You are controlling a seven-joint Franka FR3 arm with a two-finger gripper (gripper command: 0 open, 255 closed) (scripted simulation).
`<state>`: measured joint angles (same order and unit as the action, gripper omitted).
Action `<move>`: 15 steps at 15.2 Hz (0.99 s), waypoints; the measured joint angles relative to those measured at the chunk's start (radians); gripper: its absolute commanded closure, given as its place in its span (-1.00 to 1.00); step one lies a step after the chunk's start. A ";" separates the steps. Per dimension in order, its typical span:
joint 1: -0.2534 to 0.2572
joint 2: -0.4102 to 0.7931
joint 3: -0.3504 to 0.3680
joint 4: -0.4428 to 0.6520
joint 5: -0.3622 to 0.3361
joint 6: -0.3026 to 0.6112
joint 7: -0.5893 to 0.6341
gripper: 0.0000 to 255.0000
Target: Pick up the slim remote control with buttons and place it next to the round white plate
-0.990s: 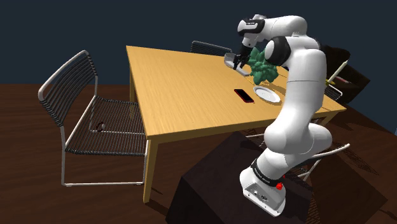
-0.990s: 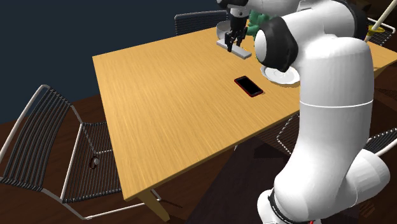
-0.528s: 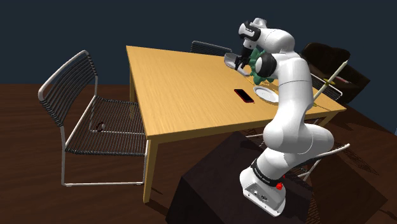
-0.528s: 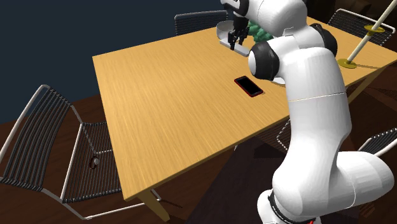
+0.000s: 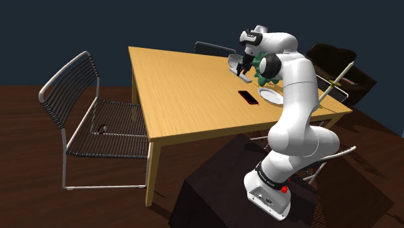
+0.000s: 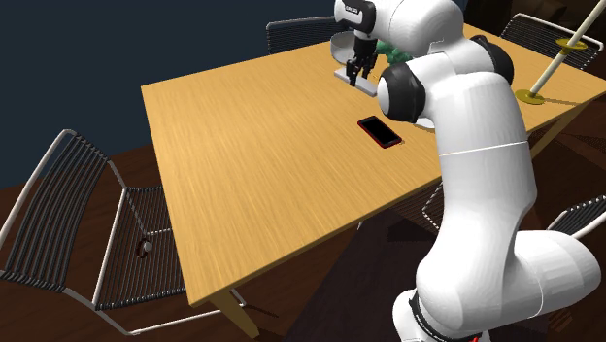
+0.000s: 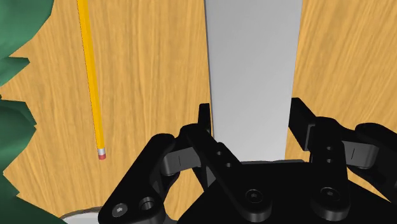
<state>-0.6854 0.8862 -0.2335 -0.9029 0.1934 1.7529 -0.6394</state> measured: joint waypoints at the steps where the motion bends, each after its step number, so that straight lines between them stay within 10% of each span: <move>1: 0.000 0.001 0.000 -0.014 0.001 0.015 -0.003 1.00; 10: 0.004 0.000 0.000 -0.055 0.002 0.055 -0.007 1.00; 11: 0.004 0.000 0.000 -0.055 0.002 0.055 -0.007 -1.00; 15: 0.004 0.000 0.000 -0.055 0.002 0.055 -0.007 -1.00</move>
<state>-0.6817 0.8862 -0.2332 -0.9574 0.1955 1.8077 -0.6465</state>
